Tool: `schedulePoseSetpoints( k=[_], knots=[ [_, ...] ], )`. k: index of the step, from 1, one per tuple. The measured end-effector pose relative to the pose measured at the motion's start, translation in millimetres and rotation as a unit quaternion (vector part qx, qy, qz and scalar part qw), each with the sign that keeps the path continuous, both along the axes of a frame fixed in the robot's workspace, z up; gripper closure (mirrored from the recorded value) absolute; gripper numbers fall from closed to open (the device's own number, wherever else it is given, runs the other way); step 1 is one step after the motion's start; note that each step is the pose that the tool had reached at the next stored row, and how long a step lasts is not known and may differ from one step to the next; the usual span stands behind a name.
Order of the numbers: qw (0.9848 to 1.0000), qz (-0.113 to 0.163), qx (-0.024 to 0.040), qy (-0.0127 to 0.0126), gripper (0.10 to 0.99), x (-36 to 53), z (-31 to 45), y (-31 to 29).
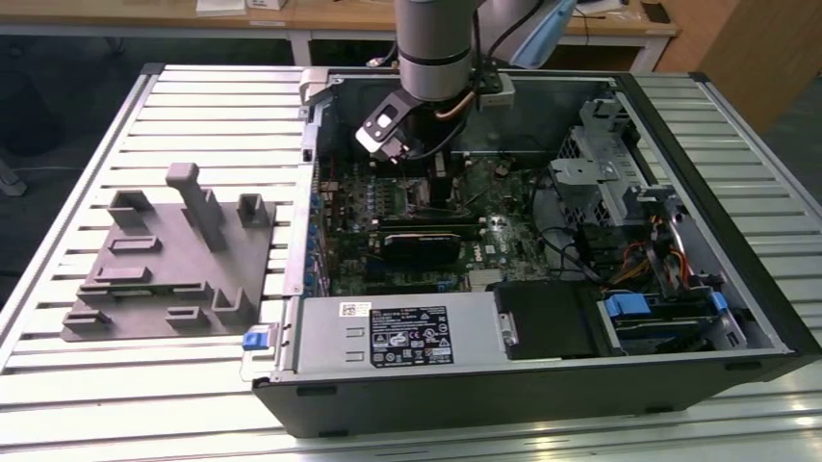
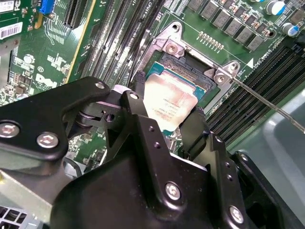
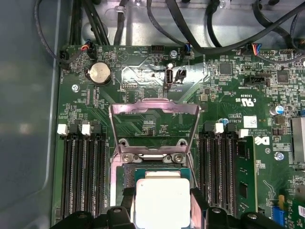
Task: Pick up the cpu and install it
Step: 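Place the cpu into insertion slot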
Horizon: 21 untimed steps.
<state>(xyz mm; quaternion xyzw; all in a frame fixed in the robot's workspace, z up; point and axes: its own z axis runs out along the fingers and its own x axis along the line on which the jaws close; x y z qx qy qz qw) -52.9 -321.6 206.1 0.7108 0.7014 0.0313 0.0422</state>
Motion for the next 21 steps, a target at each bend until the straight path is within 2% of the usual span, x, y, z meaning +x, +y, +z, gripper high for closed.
schedulePoseSetpoints(
  k=[8, 21],
  knots=[
    [1.0000, 0.000, 0.0001, -0.0001, 0.545, -0.7, -4.5, 3.7],
    [1.0000, 0.000, -0.0001, 0.0001, 0.545, -1.3, -11.2, 4.1]
  ],
)
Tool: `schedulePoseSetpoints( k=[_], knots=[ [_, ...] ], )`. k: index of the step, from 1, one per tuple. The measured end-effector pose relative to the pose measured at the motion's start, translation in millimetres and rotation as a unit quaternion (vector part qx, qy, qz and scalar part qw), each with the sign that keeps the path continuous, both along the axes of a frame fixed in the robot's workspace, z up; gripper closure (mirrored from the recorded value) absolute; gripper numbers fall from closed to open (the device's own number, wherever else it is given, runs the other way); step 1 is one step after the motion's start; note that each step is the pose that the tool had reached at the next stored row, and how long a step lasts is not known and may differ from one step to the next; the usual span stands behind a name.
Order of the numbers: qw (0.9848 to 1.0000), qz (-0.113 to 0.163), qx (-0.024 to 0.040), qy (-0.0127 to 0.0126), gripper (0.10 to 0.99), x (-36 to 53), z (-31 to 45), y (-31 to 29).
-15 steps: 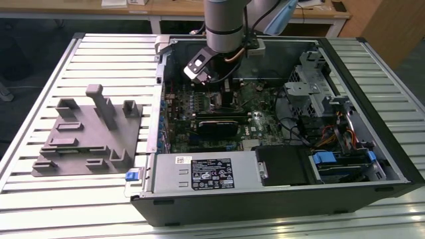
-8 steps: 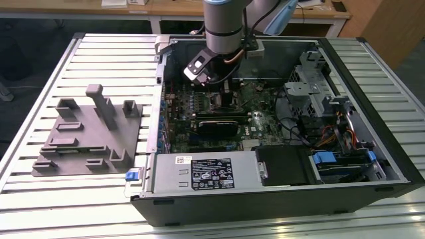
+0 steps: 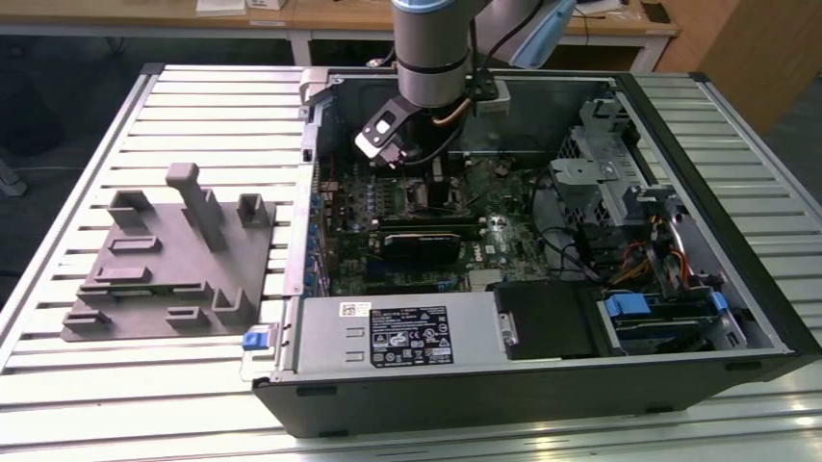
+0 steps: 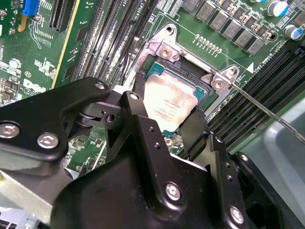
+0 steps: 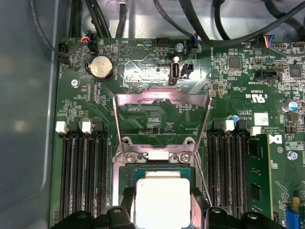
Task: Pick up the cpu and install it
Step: 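Place the cpu into insertion slot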
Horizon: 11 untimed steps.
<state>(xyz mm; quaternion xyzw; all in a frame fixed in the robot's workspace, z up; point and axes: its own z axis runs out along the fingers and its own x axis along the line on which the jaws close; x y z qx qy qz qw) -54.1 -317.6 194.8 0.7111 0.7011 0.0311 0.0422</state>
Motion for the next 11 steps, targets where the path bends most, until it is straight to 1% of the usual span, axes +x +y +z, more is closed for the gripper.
schedulePoseSetpoints(
  k=[11],
  knots=[
    [1.0000, -0.003, -0.0002, 0.0002, 0.545, -1.6, -3.0, 0.0]
  ],
)
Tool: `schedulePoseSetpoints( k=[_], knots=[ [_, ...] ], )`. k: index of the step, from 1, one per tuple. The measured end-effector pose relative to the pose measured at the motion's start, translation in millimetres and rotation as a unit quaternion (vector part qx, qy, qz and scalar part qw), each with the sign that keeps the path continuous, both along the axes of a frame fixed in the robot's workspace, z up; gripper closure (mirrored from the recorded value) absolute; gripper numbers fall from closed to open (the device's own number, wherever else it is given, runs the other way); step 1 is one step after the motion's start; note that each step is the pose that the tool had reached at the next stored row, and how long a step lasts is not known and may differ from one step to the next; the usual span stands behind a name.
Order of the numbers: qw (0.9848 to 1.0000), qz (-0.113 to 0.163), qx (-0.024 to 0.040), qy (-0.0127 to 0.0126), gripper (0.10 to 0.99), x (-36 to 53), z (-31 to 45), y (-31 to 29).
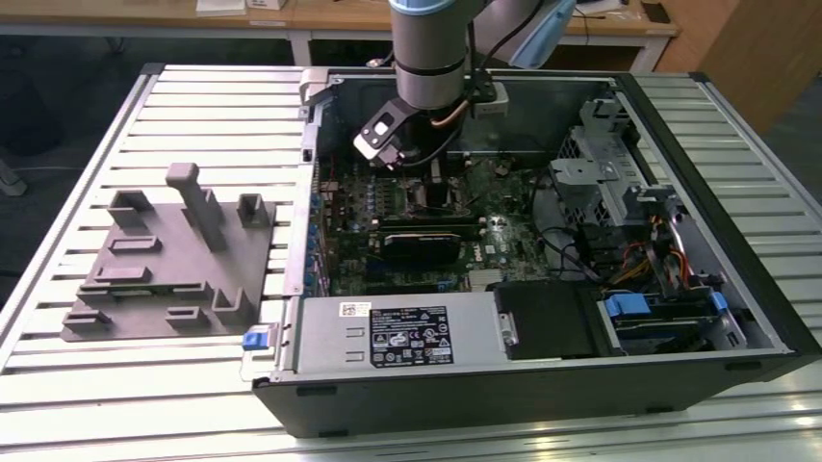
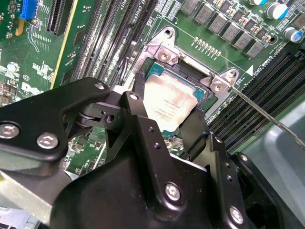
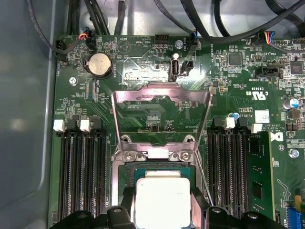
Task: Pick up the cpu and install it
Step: 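Place the cpu into insertion slot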
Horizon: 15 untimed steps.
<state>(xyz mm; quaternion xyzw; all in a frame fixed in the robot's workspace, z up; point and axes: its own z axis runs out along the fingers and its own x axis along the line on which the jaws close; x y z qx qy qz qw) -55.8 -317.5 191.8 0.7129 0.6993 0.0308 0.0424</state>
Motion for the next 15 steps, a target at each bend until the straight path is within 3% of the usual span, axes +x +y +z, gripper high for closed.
schedulePoseSetpoints(
  k=[11, 12, 15],
  knots=[
    [1.0000, 0.000, 0.0006, -0.0004, 0.533, 0.2, -0.6, 0.2],
    [1.0000, 0.000, 0.0007, -0.0003, 0.471, 0.1, -0.4, 0.2],
    [1.0000, 0.000, 0.0014, -0.0003, 0.471, 0.1, 1.9, 0.2]
  ],
)
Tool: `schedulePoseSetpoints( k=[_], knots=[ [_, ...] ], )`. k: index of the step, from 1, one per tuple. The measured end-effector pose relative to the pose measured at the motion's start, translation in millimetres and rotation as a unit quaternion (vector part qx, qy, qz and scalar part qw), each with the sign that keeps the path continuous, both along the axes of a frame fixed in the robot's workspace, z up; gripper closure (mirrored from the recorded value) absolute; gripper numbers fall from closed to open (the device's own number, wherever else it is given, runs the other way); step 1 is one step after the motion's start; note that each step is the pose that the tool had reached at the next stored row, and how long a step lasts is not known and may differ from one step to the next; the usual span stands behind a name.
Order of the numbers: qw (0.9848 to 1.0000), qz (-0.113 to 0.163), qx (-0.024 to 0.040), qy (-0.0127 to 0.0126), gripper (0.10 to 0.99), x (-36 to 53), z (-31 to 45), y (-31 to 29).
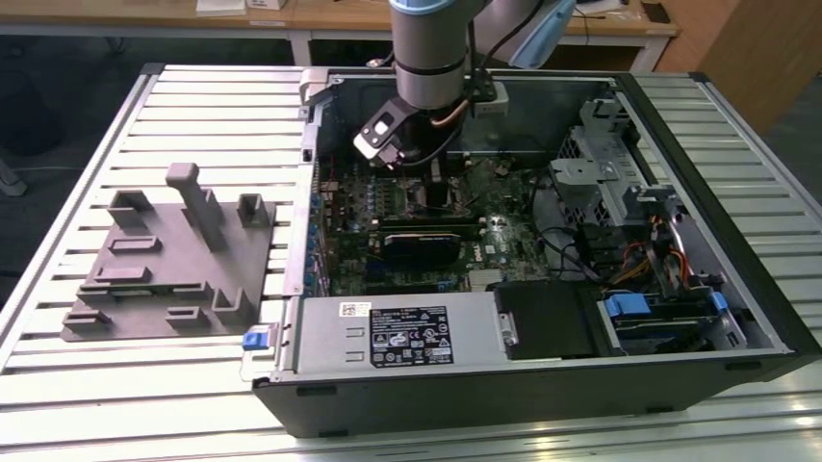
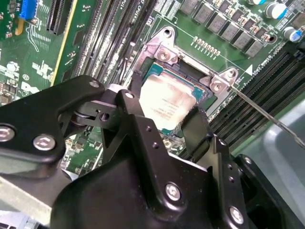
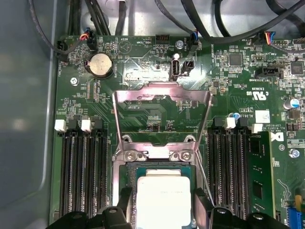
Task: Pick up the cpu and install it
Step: 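Place the cpu into insertion slot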
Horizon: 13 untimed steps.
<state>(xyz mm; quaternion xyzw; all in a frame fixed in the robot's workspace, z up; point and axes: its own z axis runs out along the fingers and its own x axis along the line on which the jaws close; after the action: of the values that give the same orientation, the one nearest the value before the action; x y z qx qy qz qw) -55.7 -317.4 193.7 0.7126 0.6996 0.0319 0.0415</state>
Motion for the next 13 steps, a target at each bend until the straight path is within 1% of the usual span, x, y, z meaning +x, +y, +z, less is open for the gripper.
schedulePoseSetpoints(
  k=[2, 9, 11, 12, 13],
  knots=[
    [1.0000, 0.000, 0.0004, 0.0000, 0.471, 0.0, 1.2, 0.0],
    [1.0000, 0.000, 0.0006, 0.0000, 0.471, 0.0, 1.3, 0.0],
    [1.0000, 0.000, 0.0006, 0.0001, 0.486, 0.0, 1.3, 0.0],
    [1.0000, 0.000, 0.0006, 0.0001, 0.557, 0.0, 1.3, 0.0],
    [1.0000, 0.000, 0.0007, 0.0001, 0.557, 0.0, 1.3, 0.0]
  ],
)
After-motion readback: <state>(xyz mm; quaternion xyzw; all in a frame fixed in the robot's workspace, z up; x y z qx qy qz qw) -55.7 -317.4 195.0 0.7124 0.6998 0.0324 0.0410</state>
